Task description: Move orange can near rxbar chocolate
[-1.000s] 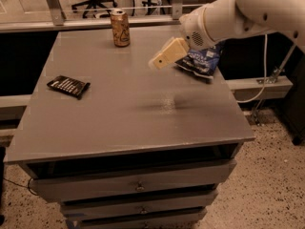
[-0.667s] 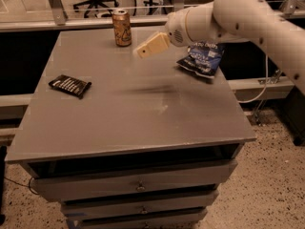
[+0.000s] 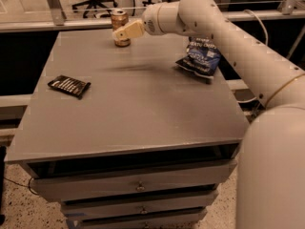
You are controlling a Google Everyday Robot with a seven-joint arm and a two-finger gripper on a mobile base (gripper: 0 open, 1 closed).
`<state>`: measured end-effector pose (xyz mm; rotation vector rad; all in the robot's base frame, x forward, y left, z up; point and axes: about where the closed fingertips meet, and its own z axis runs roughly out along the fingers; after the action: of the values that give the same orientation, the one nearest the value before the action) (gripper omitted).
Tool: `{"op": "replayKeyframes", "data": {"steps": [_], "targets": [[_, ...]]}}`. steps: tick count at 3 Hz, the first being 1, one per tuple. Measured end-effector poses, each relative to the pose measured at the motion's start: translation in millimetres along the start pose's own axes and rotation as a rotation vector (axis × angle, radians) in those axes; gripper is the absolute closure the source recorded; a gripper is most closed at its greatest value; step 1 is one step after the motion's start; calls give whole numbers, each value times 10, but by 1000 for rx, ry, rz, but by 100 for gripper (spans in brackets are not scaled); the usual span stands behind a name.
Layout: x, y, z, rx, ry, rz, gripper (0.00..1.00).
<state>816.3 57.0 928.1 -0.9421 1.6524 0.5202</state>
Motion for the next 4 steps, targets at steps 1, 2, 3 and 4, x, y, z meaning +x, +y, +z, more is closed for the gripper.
{"op": "replayKeyframes", "data": {"steps": [1,2,3,4], "targets": [[-36,-110,486,-13,4,3,0],[-4,-160,835,-29,22,12,0],[72,-175,1020,-37,31,22,17],[121,-205,1054,-36,35,23,40]]}}
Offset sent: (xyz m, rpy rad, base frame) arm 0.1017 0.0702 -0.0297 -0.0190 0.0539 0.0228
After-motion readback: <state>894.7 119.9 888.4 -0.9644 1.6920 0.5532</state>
